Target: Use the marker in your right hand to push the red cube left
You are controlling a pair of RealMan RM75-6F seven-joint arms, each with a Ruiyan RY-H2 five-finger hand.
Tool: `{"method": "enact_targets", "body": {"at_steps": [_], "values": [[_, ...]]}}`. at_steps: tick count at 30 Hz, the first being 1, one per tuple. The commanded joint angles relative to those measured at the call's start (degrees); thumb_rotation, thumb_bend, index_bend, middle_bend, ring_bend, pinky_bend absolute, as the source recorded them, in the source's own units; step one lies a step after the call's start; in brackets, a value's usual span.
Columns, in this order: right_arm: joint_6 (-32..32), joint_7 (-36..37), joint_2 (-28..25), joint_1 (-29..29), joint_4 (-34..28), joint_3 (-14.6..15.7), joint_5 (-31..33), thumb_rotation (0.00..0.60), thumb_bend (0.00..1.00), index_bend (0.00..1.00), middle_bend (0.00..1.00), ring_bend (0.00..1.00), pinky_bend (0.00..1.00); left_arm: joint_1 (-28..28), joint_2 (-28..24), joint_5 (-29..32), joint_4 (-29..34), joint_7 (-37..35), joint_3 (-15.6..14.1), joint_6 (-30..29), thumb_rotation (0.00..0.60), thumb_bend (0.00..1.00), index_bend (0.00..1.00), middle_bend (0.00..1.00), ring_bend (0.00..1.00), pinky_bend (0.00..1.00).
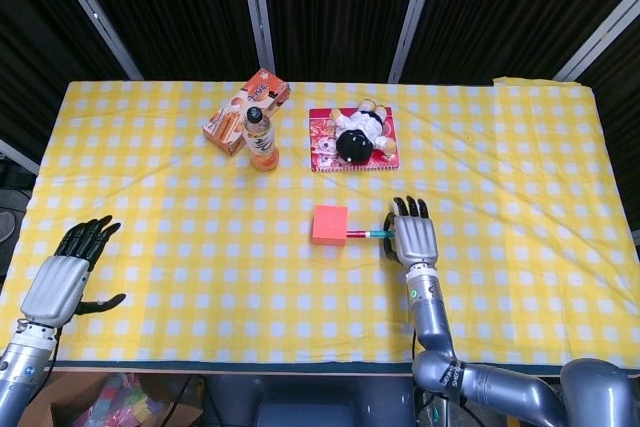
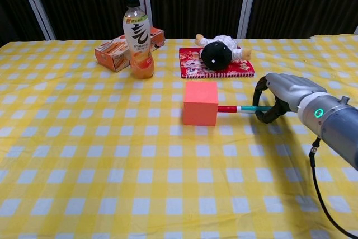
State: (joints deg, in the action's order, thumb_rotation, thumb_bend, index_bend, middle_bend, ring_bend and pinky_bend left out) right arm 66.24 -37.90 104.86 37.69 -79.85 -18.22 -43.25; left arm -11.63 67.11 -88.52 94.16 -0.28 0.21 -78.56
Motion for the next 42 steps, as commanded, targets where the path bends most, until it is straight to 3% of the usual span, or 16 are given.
{"method": "enact_targets", "body": {"at_steps": [1, 10, 24, 42], "values": [[-0.2, -0.5, 1.5, 1.1, 0.8, 0.0, 0.2, 0.6, 0.56, 0.55, 0.14, 0.0, 0.0, -0.1, -0.1, 0.1, 0.0, -0.3, 0.0, 0.2, 0.6, 0.0, 0.0, 0.0, 0.0, 0.0], [1.1, -2.3, 4.7, 3.7, 0.7, -0.3, -1.0, 0.6, 0.56, 0.55, 0.14, 0.0, 0.0, -0.1, -0.2, 0.4, 0.0, -0.7, 0.1, 0.3, 0.6, 0.0, 0.0, 0.0, 0.0, 0.0], [5.2, -4.9, 1.8, 1.5, -0.8, -0.5, 2.3, 0.6, 0.56, 0.55, 0.14, 0.0, 0.0, -0.1, -0.2, 0.0, 0.3, -0.5, -0.1, 0.1, 0.6, 0.0, 0.0, 0.0, 0.0, 0.0], [5.2, -6.7, 7.6, 6.8, 3.6, -5.1, 4.2, 0.6, 0.56, 0.55, 0.14, 0.0, 0.0, -0.3, -0.7, -0.1, 0.3, -1.7, -0.2, 0.6, 0.6, 0.0, 0.0, 0.0, 0.0, 0.0]]}}
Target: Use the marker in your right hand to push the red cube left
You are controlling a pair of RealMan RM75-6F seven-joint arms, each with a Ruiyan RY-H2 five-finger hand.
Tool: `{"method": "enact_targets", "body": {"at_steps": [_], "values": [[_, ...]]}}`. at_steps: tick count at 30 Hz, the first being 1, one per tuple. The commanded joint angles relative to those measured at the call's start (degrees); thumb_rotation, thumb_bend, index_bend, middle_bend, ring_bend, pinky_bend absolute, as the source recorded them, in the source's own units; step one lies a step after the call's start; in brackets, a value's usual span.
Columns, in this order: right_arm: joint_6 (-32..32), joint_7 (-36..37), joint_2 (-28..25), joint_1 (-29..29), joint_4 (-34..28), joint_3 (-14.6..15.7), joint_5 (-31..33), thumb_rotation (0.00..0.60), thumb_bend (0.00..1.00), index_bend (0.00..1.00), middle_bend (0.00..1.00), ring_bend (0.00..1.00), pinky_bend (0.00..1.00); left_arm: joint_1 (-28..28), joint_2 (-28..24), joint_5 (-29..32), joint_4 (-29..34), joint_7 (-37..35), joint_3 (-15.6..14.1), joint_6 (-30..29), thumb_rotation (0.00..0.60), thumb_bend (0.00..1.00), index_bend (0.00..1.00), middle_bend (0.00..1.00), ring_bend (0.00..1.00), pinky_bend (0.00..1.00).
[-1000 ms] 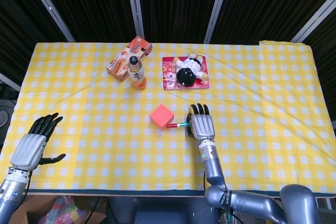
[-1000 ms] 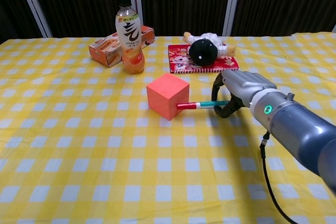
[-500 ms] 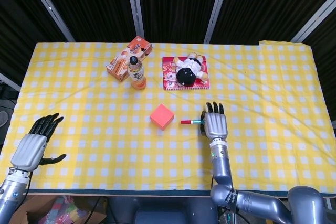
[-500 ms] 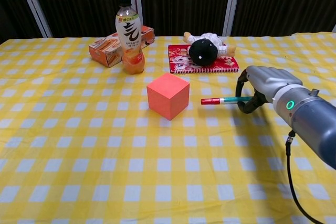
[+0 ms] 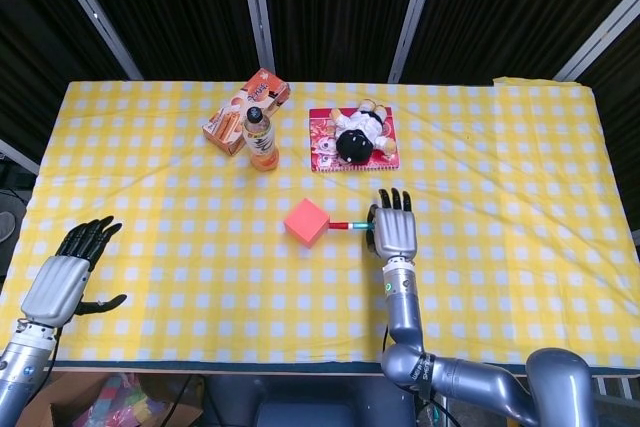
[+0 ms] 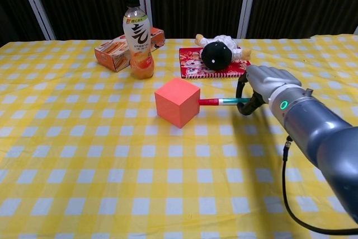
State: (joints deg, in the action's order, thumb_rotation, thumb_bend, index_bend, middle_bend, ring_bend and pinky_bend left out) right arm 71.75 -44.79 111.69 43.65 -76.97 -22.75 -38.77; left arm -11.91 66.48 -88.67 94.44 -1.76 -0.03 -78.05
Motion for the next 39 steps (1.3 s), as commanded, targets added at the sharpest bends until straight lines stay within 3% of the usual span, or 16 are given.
{"method": "enact_targets", "body": {"at_steps": [1, 8, 17, 29, 39], "values": [[-0.6, 0.2, 1.3, 1.6, 1.4, -0.9, -0.6, 0.6, 0.56, 0.55, 0.14, 0.0, 0.0, -0.1, -0.1, 0.1, 0.0, -0.3, 0.0, 0.2, 0.6, 0.0, 0.0, 0.0, 0.0, 0.0], [-2.3, 0.4, 4.2, 4.5, 3.3, -2.1, -0.5, 0.6, 0.56, 0.55, 0.14, 0.0, 0.0, -0.3, -0.4, 0.3, 0.1, -0.7, 0.0, 0.6, 0.6, 0.0, 0.0, 0.0, 0.0, 0.0], [-3.3, 0.2, 6.4, 6.2, 2.8, -1.1, -1.4, 0.6, 0.56, 0.55, 0.14, 0.0, 0.0, -0.3, -0.5, 0.6, 0.2, -0.6, -0.1, 0.8, 0.6, 0.0, 0.0, 0.0, 0.0, 0.0], [1.2, -1.4, 4.1, 3.4, 0.3, -0.3, -0.6, 0.6, 0.56, 0.55, 0.14, 0.0, 0.0, -0.3, -0.6, 0.5, 0.5, -0.5, -0.1, 0.9, 0.6, 0.0, 0.0, 0.0, 0.0, 0.0], [0.3, -0.1, 2.0, 2.6, 2.1, -1.5, -0.1, 0.6, 0.56, 0.55, 0.14, 0.0, 0.0, -0.3, -0.6, 0.6, 0.6, -0.6, -0.1, 0.9, 0.6, 0.0, 0.0, 0.0, 0.0, 0.0]]}}
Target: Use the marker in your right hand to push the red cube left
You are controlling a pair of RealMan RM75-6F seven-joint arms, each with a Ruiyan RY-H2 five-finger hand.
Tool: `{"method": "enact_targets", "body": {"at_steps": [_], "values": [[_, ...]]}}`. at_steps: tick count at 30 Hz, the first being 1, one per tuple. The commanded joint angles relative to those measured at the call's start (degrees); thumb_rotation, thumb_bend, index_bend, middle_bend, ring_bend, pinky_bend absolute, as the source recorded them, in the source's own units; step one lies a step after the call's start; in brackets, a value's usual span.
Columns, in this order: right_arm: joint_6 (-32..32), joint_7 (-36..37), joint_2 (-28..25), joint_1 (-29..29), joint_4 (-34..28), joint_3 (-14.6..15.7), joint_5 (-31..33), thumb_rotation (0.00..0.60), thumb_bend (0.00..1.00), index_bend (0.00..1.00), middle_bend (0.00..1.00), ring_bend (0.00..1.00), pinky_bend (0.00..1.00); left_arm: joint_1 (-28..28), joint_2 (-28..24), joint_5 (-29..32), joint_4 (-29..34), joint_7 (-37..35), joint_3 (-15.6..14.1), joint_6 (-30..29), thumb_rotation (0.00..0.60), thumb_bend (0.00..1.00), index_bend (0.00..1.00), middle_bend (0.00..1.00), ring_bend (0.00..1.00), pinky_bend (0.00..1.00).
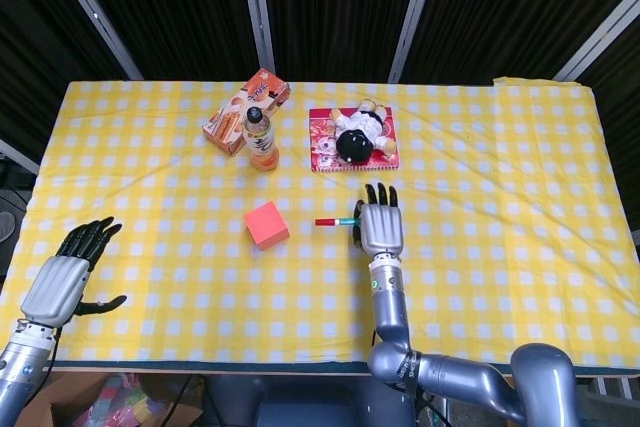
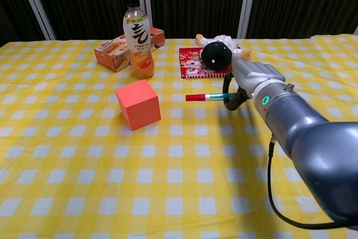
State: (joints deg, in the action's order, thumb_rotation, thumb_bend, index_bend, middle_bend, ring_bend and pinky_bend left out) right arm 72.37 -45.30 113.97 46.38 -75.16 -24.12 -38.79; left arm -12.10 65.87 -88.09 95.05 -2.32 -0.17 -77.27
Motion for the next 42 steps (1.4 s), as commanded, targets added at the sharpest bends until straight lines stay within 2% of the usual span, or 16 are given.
{"method": "enact_targets", "body": {"at_steps": [1, 9, 30, 42], "values": [[-0.5, 0.5, -0.3, -0.1, 0.4, -0.1, -0.2, 0.6, 0.56, 0.55, 0.14, 0.0, 0.0, -0.1, 0.0, 0.1, 0.0, 0.0, 0.0, 0.2, 0.6, 0.0, 0.0, 0.0, 0.0, 0.0], [-1.6, 1.0, 0.6, 1.2, 0.4, -0.1, -0.9, 0.6, 0.56, 0.55, 0.14, 0.0, 0.0, -0.2, 0.0, 0.3, 0.1, -0.1, 0.1, 0.4, 0.6, 0.0, 0.0, 0.0, 0.0, 0.0], [-2.3, -0.7, 9.1, 7.6, 2.9, -1.1, -3.2, 0.6, 0.56, 0.55, 0.14, 0.0, 0.0, -0.2, -0.5, -0.6, 0.6, -1.5, 0.0, -0.2, 0.6, 0.0, 0.0, 0.0, 0.0, 0.0], [-2.7, -1.9, 12.4, 9.4, 4.5, -1.4, -3.5, 0.6, 0.56, 0.55, 0.14, 0.0, 0.0, -0.2, -0.8, -0.6, 0.9, -2.0, -0.1, -0.1, 0.6, 0.0, 0.0, 0.0, 0.0, 0.0]]}}
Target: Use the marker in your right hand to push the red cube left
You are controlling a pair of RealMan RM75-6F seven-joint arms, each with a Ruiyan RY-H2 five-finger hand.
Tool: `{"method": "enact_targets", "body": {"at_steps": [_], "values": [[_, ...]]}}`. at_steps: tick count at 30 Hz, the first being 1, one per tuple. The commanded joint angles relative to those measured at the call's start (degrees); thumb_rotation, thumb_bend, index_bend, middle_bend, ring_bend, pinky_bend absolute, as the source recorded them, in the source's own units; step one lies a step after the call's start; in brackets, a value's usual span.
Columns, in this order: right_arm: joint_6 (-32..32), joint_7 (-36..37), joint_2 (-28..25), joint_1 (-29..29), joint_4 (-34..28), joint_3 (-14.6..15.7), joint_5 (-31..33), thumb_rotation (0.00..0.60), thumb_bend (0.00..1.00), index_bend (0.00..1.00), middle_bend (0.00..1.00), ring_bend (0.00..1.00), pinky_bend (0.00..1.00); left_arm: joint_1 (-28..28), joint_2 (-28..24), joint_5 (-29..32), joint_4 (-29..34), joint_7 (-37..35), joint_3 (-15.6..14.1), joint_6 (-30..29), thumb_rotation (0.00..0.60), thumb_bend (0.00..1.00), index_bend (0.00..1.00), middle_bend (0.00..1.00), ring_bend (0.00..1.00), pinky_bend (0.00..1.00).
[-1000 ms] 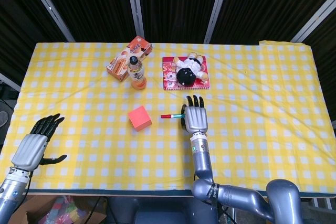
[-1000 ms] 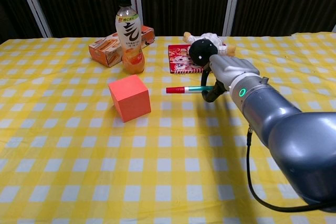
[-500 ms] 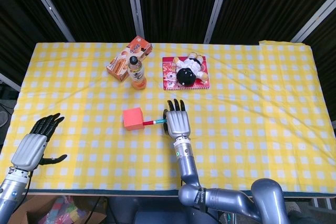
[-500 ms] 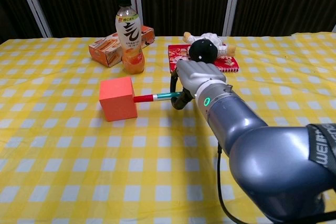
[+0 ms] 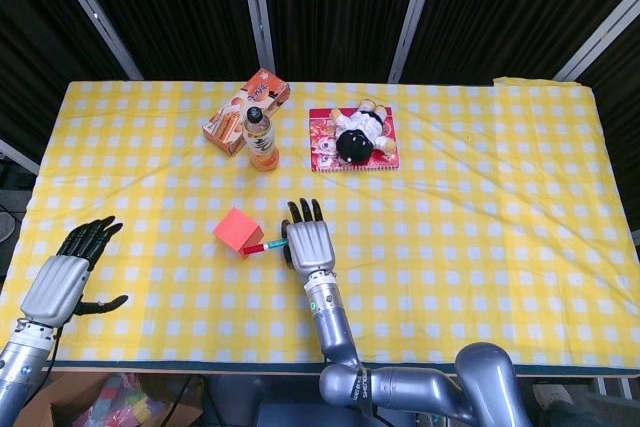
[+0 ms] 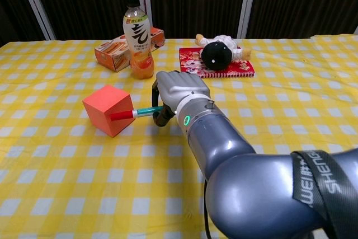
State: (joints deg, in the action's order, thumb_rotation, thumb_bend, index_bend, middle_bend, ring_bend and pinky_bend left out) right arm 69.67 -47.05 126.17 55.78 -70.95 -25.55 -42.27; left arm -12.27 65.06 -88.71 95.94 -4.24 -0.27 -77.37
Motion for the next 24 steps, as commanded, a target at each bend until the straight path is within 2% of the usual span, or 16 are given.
{"method": "enact_targets", "body": {"at_steps": [1, 7, 14, 24], "values": [[0.0, -0.2, 0.2, 0.0, 0.4, 0.0, 0.0, 0.6, 0.56, 0.55, 0.14, 0.0, 0.0, 0.0, 0.0, 0.0, 0.0, -0.1, 0.0, 0.0, 0.6, 0.0, 0.0, 0.0, 0.0, 0.0], [0.8, -0.4, -0.8, -1.3, 0.4, 0.4, -0.2, 0.6, 0.56, 0.55, 0.14, 0.0, 0.0, 0.0, -0.1, 0.1, 0.1, -0.2, 0.0, 0.1, 0.6, 0.0, 0.0, 0.0, 0.0, 0.0], [3.6, -1.0, -4.8, -4.3, -3.4, 1.9, -1.8, 0.6, 0.56, 0.55, 0.14, 0.0, 0.0, 0.0, 0.0, 0.3, 0.0, 0.2, 0.0, 0.1, 0.6, 0.0, 0.0, 0.0, 0.0, 0.0], [8.5, -2.2, -17.9, -12.5, -16.1, 7.5, -4.9, 0.6, 0.56, 0.55, 0.14, 0.0, 0.0, 0.1, 0.2, 0.4, -0.2, 1.4, -0.3, 0.4, 0.6, 0.0, 0.0, 0.0, 0.0, 0.0]]}}
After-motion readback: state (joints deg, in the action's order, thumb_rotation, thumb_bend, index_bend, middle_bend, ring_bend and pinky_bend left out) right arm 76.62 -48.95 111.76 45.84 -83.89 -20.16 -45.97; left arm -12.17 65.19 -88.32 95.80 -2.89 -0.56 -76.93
